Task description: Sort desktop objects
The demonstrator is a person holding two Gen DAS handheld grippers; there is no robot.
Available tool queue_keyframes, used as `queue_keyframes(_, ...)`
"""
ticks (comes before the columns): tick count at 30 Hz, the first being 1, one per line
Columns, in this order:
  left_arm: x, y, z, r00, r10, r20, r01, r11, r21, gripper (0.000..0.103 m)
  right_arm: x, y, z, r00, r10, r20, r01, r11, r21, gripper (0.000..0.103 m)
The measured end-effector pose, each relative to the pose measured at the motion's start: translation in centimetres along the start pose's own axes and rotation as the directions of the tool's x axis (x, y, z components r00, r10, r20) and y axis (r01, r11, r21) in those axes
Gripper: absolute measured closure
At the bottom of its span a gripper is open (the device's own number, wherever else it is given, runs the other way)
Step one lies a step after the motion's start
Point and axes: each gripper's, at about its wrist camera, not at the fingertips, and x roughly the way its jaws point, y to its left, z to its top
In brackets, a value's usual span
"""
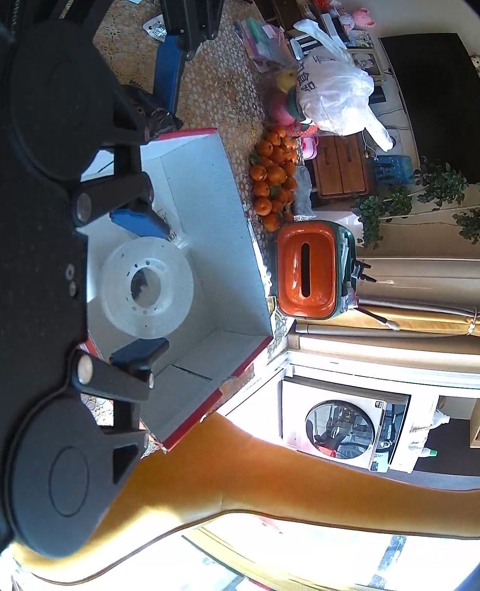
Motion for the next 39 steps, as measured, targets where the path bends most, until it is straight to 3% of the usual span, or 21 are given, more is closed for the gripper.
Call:
queue_keyframes(15,7.8,0.4,1.6,0.991,0.005,-0.136,-0.001,0.999,0.033,0.045,7.3,-2.3,1.3,0.995,-0.048,-0.089,0.053,0.997,0.053,0.045)
queue_keyframes(19,9.8,0.0,1.8,0.982,0.038,-0.183,-0.025,0.997,0.07,0.045,9.3,-2.6,1.3,0.989,-0.069,-0.127,0.077,0.995,0.058,0.045)
queue_keyframes(31,14.6,0.0,1.9,0.947,0.044,-0.319,-0.014,0.996,0.094,0.045,13.6,-3.8,1.6,0.963,-0.088,-0.254,0.117,0.988,0.098,0.044)
queue_keyframes(39,15.7,0.1,1.2,0.933,0.019,-0.359,0.011,0.997,0.081,0.047,15.1,-3.6,1.5,0.925,-0.104,-0.364,0.138,0.988,0.069,0.044)
